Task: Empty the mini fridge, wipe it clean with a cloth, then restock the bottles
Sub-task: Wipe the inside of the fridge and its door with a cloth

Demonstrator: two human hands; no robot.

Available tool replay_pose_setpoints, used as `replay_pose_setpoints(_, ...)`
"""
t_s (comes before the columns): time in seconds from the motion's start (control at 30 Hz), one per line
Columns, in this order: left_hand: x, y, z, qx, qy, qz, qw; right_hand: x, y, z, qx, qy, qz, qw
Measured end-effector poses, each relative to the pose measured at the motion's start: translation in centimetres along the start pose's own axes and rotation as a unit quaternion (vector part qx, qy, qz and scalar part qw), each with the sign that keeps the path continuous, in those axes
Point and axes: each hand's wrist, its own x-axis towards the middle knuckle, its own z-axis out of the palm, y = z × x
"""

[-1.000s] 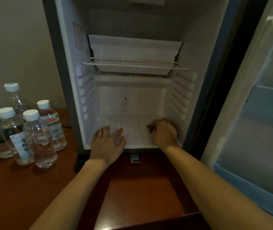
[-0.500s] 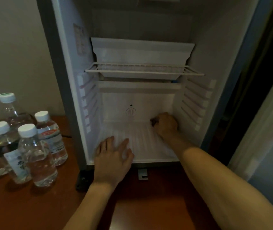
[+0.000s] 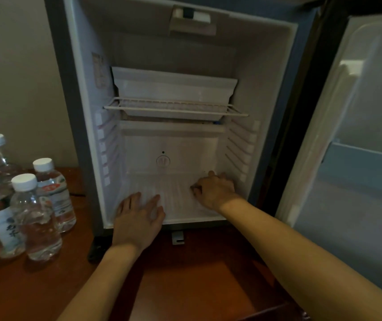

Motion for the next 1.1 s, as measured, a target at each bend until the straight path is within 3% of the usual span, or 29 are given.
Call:
replay_pose_setpoints(0.4,0.1,-0.3,0.8,0.021,0.036,0.008,0.999,3.5,-1.2,-0.6,0.060,-0.045,0.057,0.996)
replay_pose_setpoints(0.57,0.0,0.0,0.0,-0.004,0.002,-0.011,1.000,0.7,-1.1,-0.1,0.128,-0.021,0.034,0.991)
replay_pose_setpoints(0.7,0.3,0.5,-2.3,-0.018,-0.113,-0.015,0.993,-2.2,-1.2,-0.7,0.149,-0.027,0.017,0.988)
replay_pose_setpoints(0.83,-0.3,2.2,-6.0,-0.011,-0.146,-0.026,0.989,-6.3,-1.9,-2.5,0.127,0.009,0.000,0.992)
replay_pose_setpoints(1.1,-7.0,5.5,-9.7,-0.070,-0.070,0.053,0.994,-19.9,-1.1,-6.1,0.148,0.174,-0.081,0.970)
